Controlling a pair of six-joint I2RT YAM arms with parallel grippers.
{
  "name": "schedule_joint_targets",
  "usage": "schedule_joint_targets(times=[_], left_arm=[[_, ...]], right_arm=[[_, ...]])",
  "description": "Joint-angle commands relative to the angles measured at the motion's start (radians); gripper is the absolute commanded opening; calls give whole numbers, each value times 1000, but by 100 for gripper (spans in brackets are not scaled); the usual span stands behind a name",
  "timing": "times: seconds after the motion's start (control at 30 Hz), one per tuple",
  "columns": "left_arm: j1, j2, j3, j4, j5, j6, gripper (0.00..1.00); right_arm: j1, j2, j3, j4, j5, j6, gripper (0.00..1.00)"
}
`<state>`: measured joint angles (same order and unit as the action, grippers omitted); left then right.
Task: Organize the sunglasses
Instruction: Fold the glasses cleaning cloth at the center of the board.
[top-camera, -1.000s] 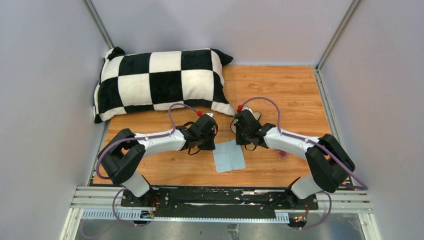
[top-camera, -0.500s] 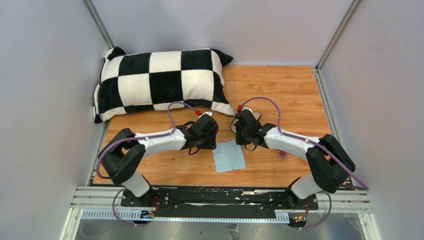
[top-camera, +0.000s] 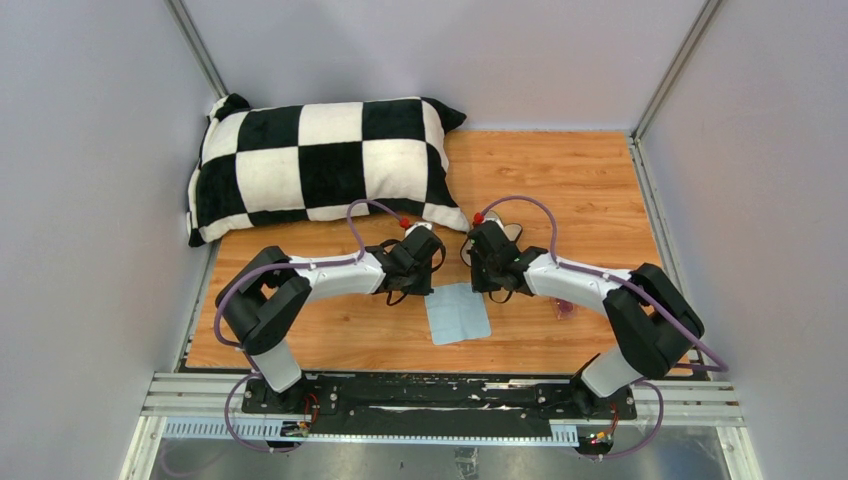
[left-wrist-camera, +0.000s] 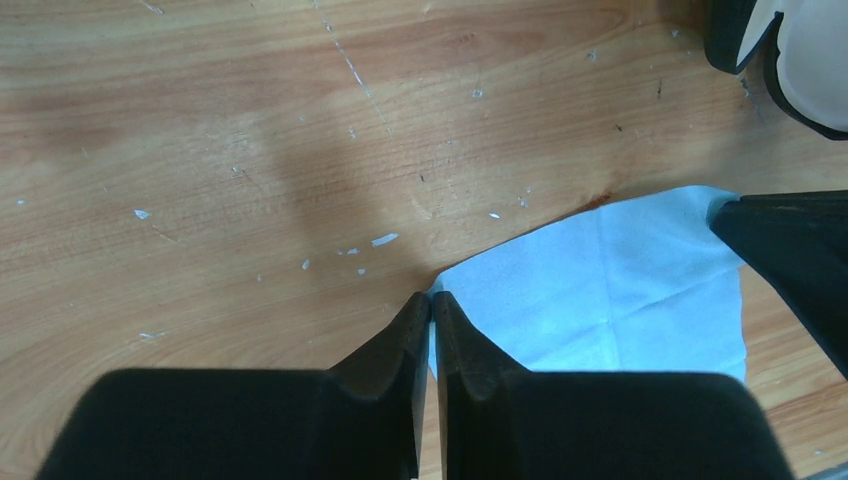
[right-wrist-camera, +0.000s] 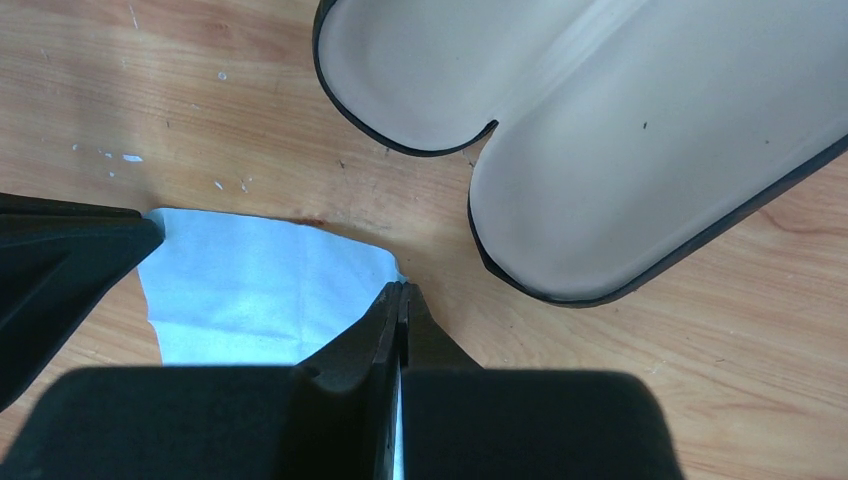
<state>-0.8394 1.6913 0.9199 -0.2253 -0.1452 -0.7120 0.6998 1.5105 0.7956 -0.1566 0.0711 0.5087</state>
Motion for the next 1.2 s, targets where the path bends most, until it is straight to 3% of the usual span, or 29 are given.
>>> schedule_joint_targets(times=[0.0,0.07,0.53,1.17], left_arm=[[-6,28,11,-12,-8,11,8],[-6,32,13,-10,1,12,0],[-6,-58,-50,82,105,32,0],[-11,-154,-116,126,139,49,0]], right_arm=[[-10,18,14,-23,3,5,0],[-10,17,16,-24,4,5,0],[-10,-3,12,-49,15,9,0],[-11,-106,-59,-48,18,19,0]])
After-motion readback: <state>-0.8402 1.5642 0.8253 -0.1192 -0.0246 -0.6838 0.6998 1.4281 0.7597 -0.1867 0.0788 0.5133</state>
